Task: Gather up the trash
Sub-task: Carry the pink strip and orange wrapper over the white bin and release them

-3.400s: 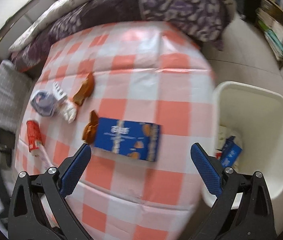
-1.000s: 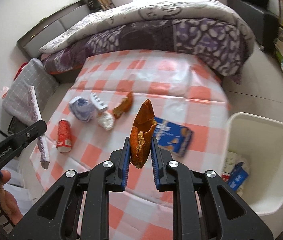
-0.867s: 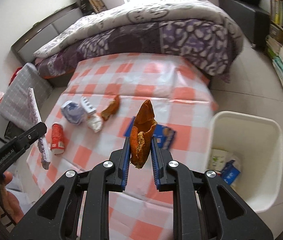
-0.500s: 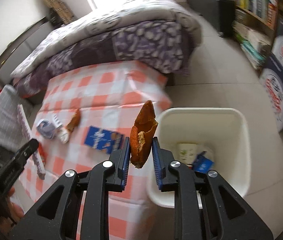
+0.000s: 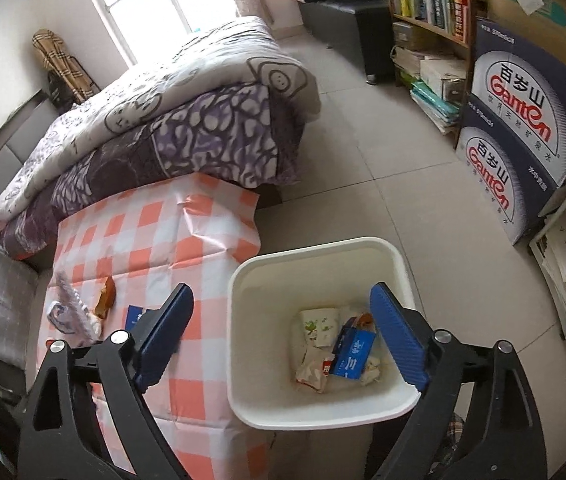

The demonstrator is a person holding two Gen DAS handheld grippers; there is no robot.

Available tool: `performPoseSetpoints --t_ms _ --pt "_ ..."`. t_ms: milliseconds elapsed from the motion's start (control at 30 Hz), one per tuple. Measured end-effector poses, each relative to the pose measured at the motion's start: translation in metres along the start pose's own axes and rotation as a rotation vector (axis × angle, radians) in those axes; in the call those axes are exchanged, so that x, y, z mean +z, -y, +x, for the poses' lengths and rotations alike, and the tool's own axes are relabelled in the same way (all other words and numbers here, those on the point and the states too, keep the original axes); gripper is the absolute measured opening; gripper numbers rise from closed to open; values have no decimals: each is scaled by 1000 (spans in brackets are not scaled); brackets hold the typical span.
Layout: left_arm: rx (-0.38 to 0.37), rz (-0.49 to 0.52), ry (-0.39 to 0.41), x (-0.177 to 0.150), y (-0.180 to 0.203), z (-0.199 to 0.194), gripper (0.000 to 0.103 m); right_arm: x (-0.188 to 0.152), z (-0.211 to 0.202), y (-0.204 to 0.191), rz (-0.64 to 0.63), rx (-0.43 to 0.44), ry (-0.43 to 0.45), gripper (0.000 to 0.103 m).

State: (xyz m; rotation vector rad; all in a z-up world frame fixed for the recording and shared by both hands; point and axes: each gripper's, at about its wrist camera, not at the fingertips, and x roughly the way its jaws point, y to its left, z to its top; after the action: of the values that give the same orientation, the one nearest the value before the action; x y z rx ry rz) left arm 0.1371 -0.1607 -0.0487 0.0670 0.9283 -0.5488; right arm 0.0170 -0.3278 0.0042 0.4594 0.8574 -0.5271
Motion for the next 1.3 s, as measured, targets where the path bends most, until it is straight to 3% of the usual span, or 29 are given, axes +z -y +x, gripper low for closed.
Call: performPoseSetpoints --t_ms 567,600,667,733,900,1133,1233,1300 --pt "-166 71 -129 -18 72 56 31 10 -1 55 122 -35 0 91" --pt "-173 70 -133 -19 74 58 36 11 -2 58 131 -34 2 92" --pt "-188 56 -145 -20 76 62 69 11 -2 62 142 -32 1 92" --pt "-198 37 -147 -19 74 65 71 11 0 64 150 -26 -8 93" --pt "-84 -70 -149 -12 48 75 77 10 4 61 148 -10 -23 94" --pt "260 -465 -146 0 -38 116 82 10 5 42 104 12 -26 94" --pt "322 -602 -158 6 -61 133 82 10 7 36 89 25 -37 95" --pt "347 -641 -161 11 -68 140 82 10 8 34 87 35 -43 95"
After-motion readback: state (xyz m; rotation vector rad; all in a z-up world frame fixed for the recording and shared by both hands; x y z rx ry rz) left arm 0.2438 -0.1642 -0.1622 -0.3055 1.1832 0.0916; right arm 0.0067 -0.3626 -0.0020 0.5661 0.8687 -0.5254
